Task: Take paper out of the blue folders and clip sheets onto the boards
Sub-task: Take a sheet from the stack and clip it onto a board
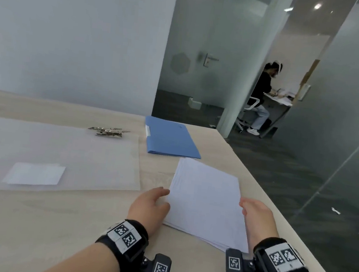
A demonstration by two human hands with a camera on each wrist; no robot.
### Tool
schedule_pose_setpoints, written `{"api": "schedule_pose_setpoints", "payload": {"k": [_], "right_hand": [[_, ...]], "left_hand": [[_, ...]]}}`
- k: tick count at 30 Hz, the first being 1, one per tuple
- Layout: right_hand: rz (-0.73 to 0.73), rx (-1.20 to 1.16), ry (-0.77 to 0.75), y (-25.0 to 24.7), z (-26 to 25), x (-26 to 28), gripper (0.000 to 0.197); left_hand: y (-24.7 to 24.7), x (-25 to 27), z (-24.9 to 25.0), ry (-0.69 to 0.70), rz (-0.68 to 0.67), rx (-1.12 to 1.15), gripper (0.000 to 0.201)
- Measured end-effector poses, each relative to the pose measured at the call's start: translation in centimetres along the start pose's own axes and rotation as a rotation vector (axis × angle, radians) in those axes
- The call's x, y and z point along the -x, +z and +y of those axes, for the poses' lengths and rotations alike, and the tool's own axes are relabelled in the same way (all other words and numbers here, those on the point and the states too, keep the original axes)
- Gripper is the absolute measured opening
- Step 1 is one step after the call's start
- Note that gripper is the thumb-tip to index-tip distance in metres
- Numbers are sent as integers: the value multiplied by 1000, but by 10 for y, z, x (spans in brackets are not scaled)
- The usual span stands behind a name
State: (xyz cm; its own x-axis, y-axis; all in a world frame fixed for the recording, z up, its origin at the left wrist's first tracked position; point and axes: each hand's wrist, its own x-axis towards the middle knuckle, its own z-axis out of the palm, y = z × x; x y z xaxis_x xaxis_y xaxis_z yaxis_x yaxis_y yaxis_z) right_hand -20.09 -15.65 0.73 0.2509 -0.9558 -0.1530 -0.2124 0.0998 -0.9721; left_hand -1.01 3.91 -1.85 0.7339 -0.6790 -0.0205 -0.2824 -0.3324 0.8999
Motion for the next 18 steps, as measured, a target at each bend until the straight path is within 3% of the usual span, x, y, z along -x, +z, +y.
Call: {"api": "schedule_pose_setpoints", "payload": {"k": [4, 7, 11, 18], "right_hand": [[-37, -5, 65, -25, 17, 5, 10], [-31, -56, 92, -31, 22, 5, 12], [-39, -98, 153, -36, 23, 2, 4], [-83, -72, 173, -44, 25, 2, 23]], "left_hand": [[18, -5, 14, -32, -124, -427, 66], [26, -6, 19, -26, -213, -585, 67], [29, -7, 19, -32, -256, -677, 69], [29, -5, 22, -41, -266, -693, 77]]}}
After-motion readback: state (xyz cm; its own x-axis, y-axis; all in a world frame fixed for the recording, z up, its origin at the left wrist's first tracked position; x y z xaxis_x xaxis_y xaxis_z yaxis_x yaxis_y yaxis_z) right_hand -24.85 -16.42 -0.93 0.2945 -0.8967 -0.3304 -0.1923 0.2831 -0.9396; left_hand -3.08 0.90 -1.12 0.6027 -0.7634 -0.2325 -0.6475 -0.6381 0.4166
